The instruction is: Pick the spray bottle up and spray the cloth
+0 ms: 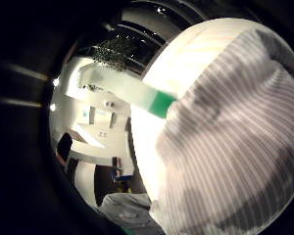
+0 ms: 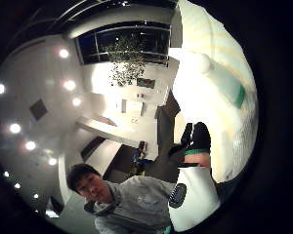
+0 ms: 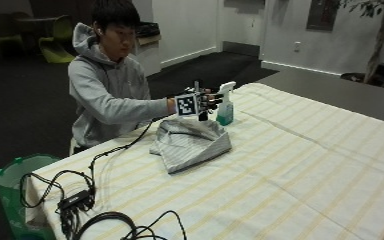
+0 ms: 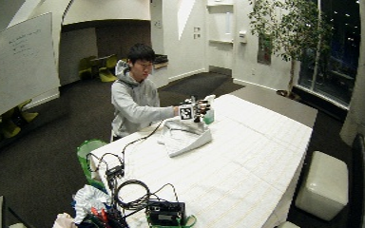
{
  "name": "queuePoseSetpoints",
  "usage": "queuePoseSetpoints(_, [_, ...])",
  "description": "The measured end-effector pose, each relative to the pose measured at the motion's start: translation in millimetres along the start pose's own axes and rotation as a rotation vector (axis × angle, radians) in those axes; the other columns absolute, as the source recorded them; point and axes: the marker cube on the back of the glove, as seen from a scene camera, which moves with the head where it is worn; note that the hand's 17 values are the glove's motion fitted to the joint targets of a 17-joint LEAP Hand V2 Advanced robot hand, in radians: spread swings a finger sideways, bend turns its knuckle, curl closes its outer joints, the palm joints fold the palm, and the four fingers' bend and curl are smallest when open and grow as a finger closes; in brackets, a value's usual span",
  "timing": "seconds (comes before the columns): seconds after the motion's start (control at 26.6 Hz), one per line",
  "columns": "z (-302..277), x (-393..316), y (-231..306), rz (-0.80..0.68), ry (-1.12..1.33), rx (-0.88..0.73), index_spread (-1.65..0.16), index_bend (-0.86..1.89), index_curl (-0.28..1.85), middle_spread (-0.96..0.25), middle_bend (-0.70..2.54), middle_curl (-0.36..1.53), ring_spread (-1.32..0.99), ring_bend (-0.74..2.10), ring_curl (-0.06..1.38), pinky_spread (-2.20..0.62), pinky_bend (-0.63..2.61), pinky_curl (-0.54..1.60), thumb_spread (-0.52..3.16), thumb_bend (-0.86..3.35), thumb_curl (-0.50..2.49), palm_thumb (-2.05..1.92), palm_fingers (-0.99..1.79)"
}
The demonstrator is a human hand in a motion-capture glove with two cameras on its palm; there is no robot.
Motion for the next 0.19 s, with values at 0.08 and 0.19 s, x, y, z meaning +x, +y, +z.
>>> queuePoseSetpoints(0.08, [-7.9,-9.5,-0.4,-0.016,-0.019,0.119,-0.35,0.09,0.28,-0.07,0.19,0.36,-0.09,0.29,0.36,0.08,0.45,0.43,0.6,-0.02,0.67,1.04,0.25])
queuePoseSetpoints(0.19, [-18.4,-17.8,-2.3,-0.034,-0.03,0.252,-0.36,0.1,0.27,-0.07,0.21,0.37,-0.09,0.29,0.35,0.1,0.44,0.42,0.63,-0.02,0.67,1.03,0.25])
